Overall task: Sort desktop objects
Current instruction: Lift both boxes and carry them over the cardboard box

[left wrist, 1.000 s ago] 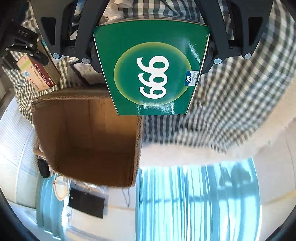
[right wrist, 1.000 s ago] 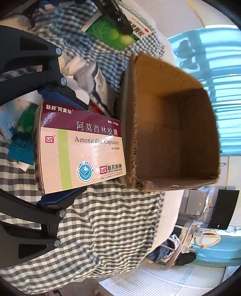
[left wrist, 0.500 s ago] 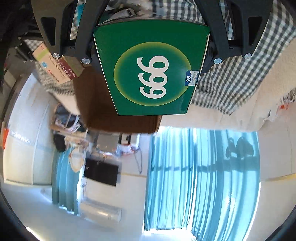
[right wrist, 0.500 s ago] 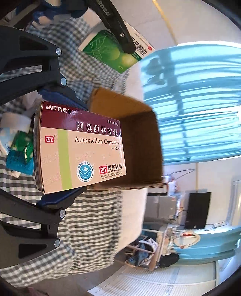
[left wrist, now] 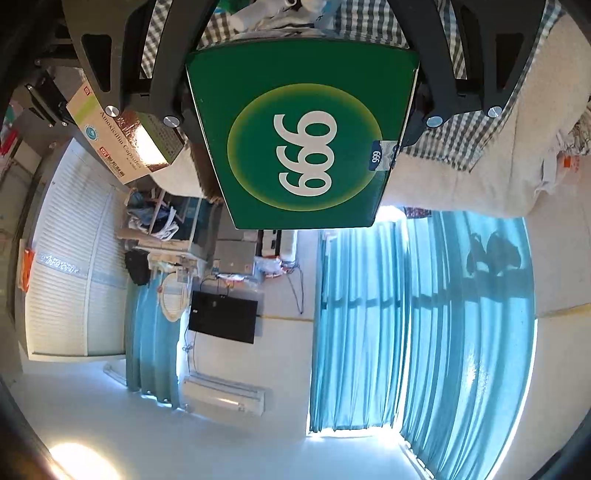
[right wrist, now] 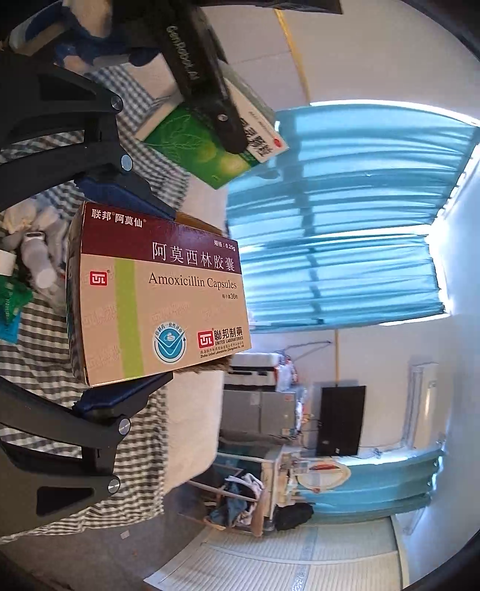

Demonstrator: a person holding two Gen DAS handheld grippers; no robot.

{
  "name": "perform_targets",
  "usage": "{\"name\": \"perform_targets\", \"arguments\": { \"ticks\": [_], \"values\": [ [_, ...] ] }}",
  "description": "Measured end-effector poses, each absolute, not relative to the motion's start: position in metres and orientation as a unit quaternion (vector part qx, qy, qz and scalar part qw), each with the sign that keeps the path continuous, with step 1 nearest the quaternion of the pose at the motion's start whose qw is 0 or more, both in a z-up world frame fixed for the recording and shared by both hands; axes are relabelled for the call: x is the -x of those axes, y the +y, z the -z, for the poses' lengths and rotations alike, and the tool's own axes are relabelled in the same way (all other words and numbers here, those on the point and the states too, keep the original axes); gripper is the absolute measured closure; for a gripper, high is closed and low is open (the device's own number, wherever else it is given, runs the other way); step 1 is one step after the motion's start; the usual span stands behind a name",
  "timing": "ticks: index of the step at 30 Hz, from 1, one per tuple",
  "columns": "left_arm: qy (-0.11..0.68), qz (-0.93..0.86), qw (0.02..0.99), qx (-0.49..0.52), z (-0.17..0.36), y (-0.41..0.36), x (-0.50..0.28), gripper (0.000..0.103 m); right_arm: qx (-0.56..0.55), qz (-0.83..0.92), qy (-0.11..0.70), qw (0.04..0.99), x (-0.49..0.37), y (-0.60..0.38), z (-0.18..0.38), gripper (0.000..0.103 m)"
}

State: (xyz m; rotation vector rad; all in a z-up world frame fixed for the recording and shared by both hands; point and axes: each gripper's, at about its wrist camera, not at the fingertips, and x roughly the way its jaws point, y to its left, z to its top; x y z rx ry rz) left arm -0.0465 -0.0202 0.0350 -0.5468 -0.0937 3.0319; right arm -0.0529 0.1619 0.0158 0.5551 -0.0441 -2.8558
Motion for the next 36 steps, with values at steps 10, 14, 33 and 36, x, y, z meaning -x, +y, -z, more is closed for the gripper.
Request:
{"name": "perform_targets", "arguments": {
  "ticks": [10, 14, 33, 36],
  "values": [
    [-0.024, -0.986, 0.045, 0.161, -0.046, -0.015, 0.066, 0.024, -0.155, 0.981, -0.005, 0.118, 0.079, 0.158, -0.039, 0.026],
    [-0.017, -0.986, 0.039, 0.162, -0.037, -0.017, 0.083, 0.024, -0.158, 0.979, -0.010, 0.126, 0.100, 0.159, -0.032, 0.026],
    [-0.010, -0.972, 0.057, 0.228, 0.054, -0.007, 0.157, 0.024, -0.246, 0.962, -0.002, 0.117, 0.186, 0.158, 0.076, 0.026],
    [-0.008, -0.968, 0.060, 0.244, 0.068, -0.004, 0.168, 0.024, -0.263, 0.958, 0.001, 0.116, 0.199, 0.157, 0.091, 0.026]
  ]
}}
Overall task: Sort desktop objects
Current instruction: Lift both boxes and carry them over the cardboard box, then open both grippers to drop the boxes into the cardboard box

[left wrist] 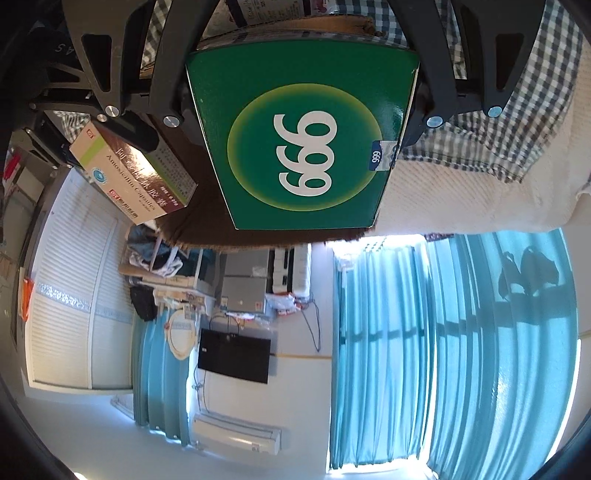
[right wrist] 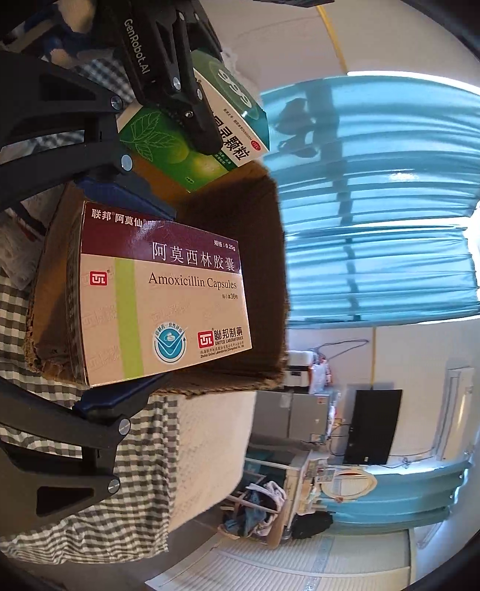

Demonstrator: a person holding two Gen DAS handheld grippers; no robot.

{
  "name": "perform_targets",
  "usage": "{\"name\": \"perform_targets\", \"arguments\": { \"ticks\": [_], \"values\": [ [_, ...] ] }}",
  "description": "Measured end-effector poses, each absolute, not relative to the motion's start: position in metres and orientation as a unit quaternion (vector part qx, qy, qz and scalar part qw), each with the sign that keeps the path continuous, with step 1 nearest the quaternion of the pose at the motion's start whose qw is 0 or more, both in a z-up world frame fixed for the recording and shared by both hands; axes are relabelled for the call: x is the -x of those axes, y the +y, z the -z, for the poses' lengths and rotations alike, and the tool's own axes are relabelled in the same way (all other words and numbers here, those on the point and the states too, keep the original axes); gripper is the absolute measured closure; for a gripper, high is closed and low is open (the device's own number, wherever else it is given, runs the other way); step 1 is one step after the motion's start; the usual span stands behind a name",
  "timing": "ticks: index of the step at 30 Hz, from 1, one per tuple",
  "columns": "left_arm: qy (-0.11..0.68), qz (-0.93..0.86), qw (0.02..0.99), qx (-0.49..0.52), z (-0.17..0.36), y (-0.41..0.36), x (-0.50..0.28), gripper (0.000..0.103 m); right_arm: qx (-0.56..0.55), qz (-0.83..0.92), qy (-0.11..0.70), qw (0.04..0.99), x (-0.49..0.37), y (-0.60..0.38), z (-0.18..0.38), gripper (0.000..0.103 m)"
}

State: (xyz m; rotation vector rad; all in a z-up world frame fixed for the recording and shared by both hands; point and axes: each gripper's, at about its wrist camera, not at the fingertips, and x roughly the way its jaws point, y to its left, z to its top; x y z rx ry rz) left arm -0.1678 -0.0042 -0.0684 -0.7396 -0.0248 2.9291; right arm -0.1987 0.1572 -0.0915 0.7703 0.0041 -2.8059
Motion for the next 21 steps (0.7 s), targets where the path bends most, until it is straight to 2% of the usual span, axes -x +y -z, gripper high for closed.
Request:
{"name": "perform_targets", "arguments": {
  "ticks": [10, 13, 16, 19, 21],
  "values": [
    [-0.005, -0.952, 0.054, 0.302, 0.110, -0.001, 0.206, 0.024, -0.311, 0.943, 0.028, 0.117, 0.230, 0.151, 0.133, 0.026],
    [-0.006, -0.950, 0.049, 0.308, 0.116, 0.000, 0.211, 0.023, -0.309, 0.944, 0.029, 0.111, 0.232, 0.152, 0.137, 0.022],
    [-0.009, -0.949, 0.046, 0.313, 0.117, 0.001, 0.213, 0.018, -0.301, 0.947, 0.029, 0.111, 0.230, 0.150, 0.135, 0.012],
    [-0.011, -0.950, 0.042, 0.310, 0.115, 0.002, 0.212, 0.009, -0.290, 0.950, 0.032, 0.108, 0.225, 0.149, 0.130, 0.011],
    [-0.012, -0.951, 0.042, 0.306, 0.111, 0.002, 0.210, 0.008, -0.283, 0.953, 0.033, 0.101, 0.222, 0.150, 0.124, 0.009]
  ]
}}
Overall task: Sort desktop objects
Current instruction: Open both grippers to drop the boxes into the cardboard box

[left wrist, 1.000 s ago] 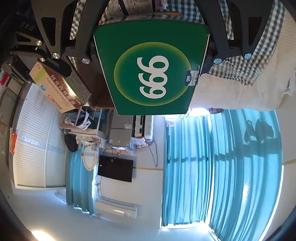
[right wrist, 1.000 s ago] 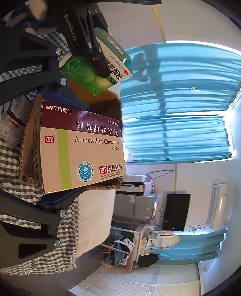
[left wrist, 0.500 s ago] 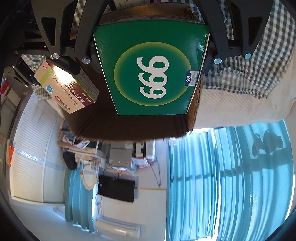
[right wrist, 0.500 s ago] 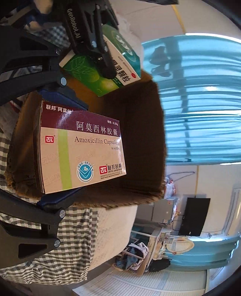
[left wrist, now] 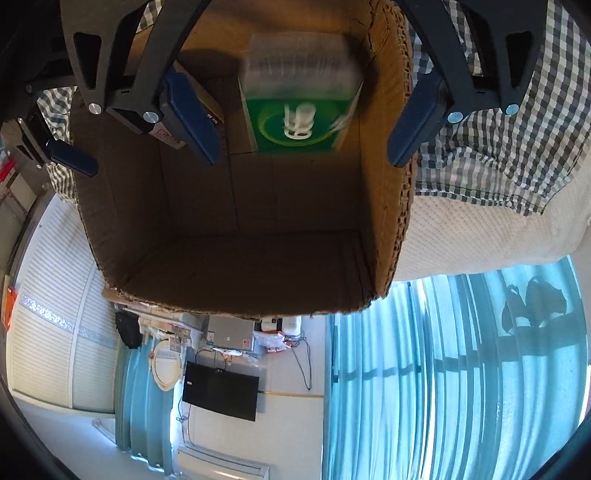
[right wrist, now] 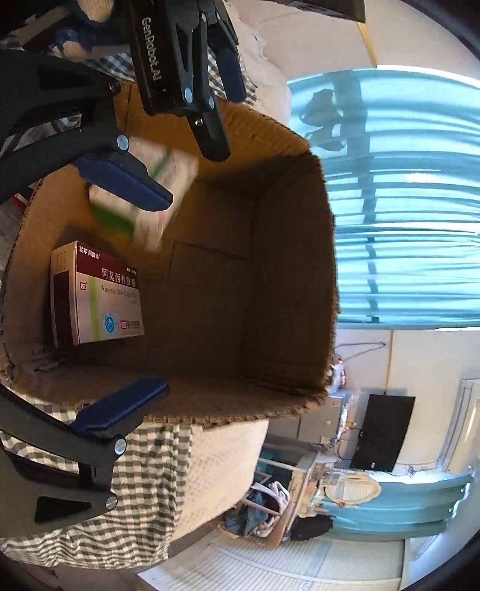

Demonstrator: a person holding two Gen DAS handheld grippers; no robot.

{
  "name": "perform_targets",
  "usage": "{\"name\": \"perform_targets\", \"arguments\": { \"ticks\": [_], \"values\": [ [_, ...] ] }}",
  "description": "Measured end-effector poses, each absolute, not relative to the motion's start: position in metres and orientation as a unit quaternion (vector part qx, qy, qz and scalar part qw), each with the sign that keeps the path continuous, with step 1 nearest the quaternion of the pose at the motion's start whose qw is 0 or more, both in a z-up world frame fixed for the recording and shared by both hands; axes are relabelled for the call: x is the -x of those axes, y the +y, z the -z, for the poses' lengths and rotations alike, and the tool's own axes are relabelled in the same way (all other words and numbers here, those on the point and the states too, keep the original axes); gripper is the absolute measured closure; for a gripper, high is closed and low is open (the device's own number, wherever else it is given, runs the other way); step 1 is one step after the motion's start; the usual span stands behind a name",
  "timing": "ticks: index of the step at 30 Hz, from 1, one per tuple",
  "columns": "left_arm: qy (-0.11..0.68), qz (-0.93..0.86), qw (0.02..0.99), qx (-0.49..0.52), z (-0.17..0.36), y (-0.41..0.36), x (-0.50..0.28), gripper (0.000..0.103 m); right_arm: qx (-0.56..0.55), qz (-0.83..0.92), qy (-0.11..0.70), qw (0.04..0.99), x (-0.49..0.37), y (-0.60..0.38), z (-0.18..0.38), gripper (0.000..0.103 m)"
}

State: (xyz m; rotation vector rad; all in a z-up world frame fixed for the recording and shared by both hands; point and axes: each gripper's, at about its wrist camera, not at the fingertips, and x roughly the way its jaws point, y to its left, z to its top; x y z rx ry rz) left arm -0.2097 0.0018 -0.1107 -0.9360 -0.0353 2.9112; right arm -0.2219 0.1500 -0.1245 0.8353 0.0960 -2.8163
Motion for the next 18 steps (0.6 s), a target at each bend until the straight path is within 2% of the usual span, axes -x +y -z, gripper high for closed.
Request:
{"name": "perform_targets", "arguments": {
  "ticks": [7, 13, 18],
  "values": [
    [-0.008, -0.961, 0.033, 0.274, 0.082, -0.002, 0.194, 0.000, -0.253, 0.964, 0.016, 0.084, 0.207, 0.155, 0.099, 0.007],
    [-0.018, -0.969, 0.025, 0.246, 0.053, -0.011, 0.175, 0.000, -0.213, 0.974, 0.004, 0.076, 0.181, 0.159, 0.071, 0.000],
    [-0.027, -0.974, 0.023, 0.226, 0.035, -0.016, 0.157, 0.000, -0.187, 0.980, 0.000, 0.071, 0.155, 0.162, 0.048, 0.000]
  ]
}}
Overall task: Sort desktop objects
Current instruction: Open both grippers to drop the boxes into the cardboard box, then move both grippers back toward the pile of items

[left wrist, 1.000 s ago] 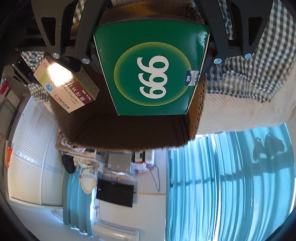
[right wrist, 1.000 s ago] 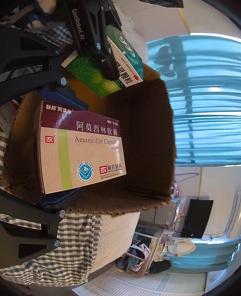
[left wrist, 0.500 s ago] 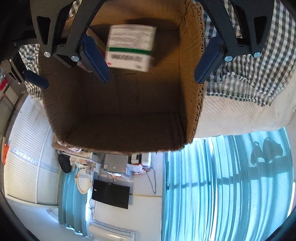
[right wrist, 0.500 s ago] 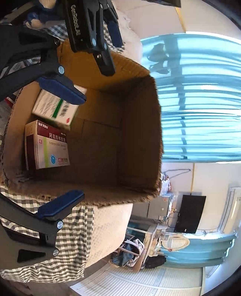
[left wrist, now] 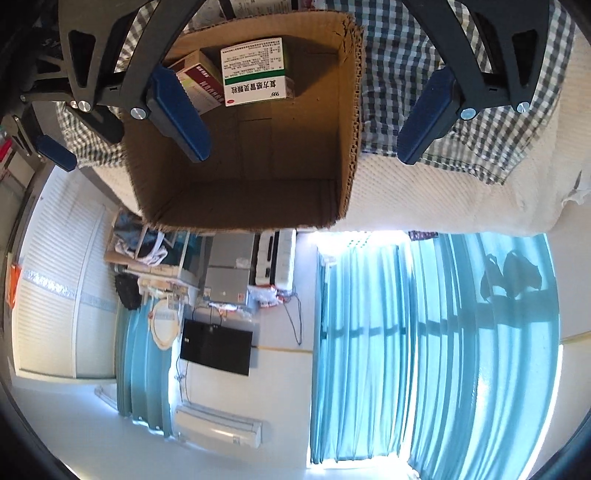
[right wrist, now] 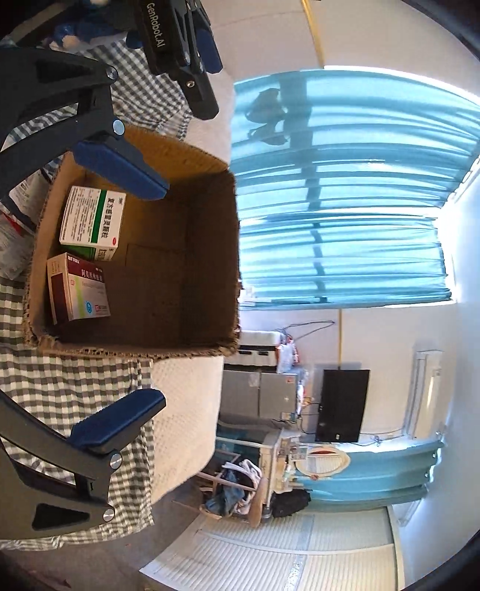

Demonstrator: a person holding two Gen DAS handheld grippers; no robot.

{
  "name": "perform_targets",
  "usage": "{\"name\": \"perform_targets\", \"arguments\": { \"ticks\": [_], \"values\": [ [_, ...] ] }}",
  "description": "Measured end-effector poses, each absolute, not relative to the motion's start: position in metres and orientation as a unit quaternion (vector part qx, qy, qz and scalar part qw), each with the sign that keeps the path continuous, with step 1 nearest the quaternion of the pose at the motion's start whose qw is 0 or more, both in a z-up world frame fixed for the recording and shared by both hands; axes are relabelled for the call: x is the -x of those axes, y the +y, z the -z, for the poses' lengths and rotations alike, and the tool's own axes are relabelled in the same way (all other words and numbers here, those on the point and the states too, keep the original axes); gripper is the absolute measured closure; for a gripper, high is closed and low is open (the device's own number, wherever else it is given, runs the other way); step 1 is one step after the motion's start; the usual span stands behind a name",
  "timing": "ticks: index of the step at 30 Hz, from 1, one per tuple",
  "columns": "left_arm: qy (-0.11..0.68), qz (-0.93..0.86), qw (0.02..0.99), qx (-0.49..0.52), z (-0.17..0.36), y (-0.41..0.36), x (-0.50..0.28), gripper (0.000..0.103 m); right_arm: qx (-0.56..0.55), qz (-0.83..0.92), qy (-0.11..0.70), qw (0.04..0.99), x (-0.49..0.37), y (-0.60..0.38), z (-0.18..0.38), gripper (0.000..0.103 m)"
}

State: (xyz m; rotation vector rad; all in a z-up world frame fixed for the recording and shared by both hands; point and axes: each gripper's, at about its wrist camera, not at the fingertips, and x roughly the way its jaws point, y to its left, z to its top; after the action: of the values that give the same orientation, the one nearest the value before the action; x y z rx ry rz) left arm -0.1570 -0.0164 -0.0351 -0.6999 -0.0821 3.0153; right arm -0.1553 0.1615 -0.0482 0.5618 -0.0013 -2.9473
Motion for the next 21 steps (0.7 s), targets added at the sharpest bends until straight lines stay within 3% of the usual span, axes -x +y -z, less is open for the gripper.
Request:
{"name": "perform_targets", "arguments": {
  "ticks": [9, 13, 21],
  "values": [
    [-0.008, -0.991, 0.011, 0.132, 0.003, -0.021, 0.103, 0.000, -0.143, 0.988, -0.007, 0.051, 0.108, 0.163, 0.014, 0.000],
    [0.005, -0.997, 0.028, 0.070, -0.004, -0.017, 0.075, 0.000, -0.122, 0.992, 0.031, 0.023, 0.089, 0.152, 0.011, 0.000],
    [-0.003, -0.996, 0.009, 0.090, -0.013, -0.021, 0.057, 0.000, -0.114, 0.992, 0.039, 0.044, 0.060, 0.140, 0.010, 0.000]
  ]
}}
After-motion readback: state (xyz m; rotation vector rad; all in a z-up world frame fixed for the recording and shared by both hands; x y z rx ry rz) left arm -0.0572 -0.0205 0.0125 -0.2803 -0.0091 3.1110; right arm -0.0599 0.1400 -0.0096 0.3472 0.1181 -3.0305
